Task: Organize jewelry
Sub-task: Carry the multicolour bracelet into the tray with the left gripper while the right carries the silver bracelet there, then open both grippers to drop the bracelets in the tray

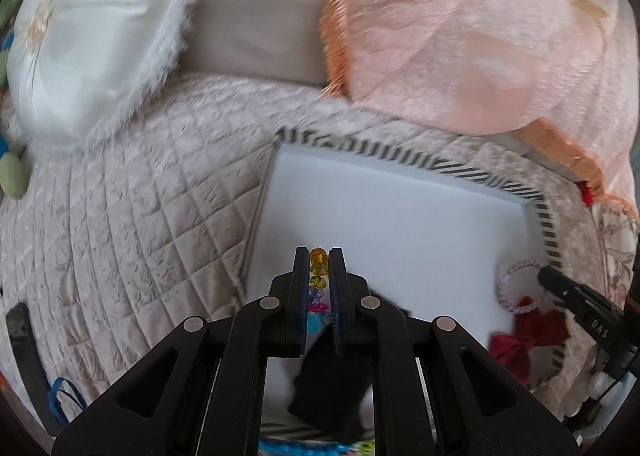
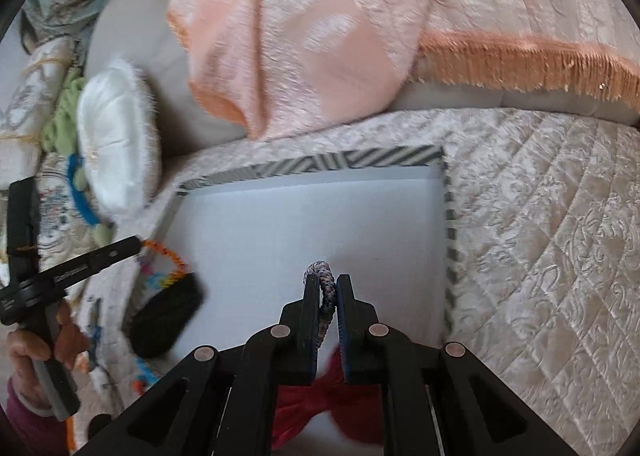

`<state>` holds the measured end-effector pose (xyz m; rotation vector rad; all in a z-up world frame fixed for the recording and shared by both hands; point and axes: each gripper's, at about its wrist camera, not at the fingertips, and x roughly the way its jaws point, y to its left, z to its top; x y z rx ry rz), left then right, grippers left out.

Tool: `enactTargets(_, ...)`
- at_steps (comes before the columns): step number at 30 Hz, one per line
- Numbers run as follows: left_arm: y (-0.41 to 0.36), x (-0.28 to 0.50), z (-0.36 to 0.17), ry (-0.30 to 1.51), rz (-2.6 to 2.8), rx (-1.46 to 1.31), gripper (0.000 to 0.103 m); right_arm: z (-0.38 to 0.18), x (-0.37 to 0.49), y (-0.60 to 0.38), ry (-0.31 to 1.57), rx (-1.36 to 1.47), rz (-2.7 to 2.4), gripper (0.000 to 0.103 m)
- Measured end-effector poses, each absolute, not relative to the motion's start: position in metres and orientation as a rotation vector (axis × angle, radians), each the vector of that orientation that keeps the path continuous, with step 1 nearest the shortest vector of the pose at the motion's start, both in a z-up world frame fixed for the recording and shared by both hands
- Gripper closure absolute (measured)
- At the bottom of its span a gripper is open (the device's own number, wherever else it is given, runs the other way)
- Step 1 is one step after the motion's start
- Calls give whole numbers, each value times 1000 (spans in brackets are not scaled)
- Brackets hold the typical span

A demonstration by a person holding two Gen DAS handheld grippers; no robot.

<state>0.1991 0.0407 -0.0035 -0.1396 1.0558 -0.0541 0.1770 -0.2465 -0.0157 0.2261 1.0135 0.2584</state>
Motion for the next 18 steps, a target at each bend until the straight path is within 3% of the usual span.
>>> enactTargets(5, 45, 198, -9, 1058, -49, -145, 93, -27, 182, -257, 1026, 211, 193, 95)
enactTargets(6, 45, 198, -9, 1055, -56, -149, 86, -27, 182, -258, 1024, 213, 186, 93)
enactTargets(7, 44, 196, -8, 1050, -59, -149, 68, -26, 181, -260, 1021, 216, 188, 92)
enactTargets(8, 44, 195, -7, 1048, -59, -150, 58, -25, 180, -262, 1017, 216, 189, 89)
enactTargets(9, 43, 193, -6, 1044, -61, -155, 46, -23, 179, -262, 1012, 214, 190, 79)
enactTargets(11, 44, 188, -3, 1039, -66, -170, 46, -18, 175, -262, 1006, 218, 209, 72)
enactTargets(18, 41, 153, 9, 1019, -51, -127, 46, 6, 140, -259, 967, 171, 239, 72)
